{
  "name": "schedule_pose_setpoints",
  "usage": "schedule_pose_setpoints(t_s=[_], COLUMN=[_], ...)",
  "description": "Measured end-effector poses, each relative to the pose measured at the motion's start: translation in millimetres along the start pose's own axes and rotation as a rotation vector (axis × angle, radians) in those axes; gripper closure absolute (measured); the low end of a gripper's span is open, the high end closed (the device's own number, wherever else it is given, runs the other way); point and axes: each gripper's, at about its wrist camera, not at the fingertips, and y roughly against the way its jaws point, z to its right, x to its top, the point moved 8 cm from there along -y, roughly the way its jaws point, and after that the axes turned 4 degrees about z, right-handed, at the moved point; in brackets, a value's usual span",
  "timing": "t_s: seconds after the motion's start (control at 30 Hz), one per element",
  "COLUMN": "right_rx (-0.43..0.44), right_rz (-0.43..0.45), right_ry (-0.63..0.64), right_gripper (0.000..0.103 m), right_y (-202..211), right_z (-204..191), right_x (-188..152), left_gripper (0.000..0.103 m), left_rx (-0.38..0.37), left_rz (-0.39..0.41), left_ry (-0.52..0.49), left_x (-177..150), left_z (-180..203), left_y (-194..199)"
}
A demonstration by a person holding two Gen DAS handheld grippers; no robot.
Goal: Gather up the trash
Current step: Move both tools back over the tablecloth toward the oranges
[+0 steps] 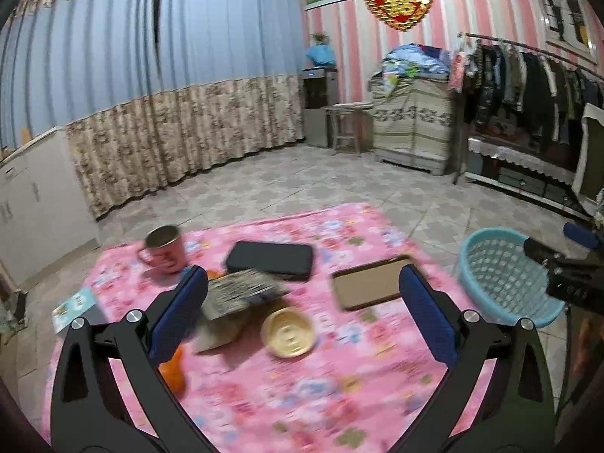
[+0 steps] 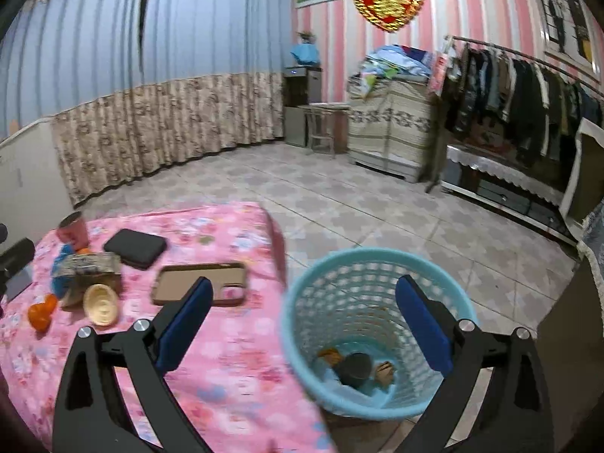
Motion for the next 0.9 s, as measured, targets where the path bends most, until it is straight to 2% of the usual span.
schedule_pose_setpoints(t_s=[0.17,0.43,0.53,0.7,0.9], right_rx=[0.049,0.093,0.099,0.113,0.129], right_rz=[-0.007,-0.013,-0.022,-0.03,-0.036], right_ry=[0.035,0.101,0.124,0.155,0.176], right_gripper=[0.008,0.008,0.008,0.008,0.008], right_y=[3,-1,-9,-25,-43], right_z=[-47,-108,-127,-153,-173], right_x=[-6,-15,-20,-25,-33], left_gripper=[0.005,0.005,0.005,0.005,0.005], left_rx=[0.084,0.153,0.168,0.192,0.185], left_rz=[-0.035,-0.081,-0.101,-0.123,-0.184], left_ry=[0.031,0.112,0.146,0.148,0.215], left_x=[-22,-55,-66,-80,-105], left_z=[-59,-130,-147,-161,-179], left_y=[5,-2,-8,-18,-31])
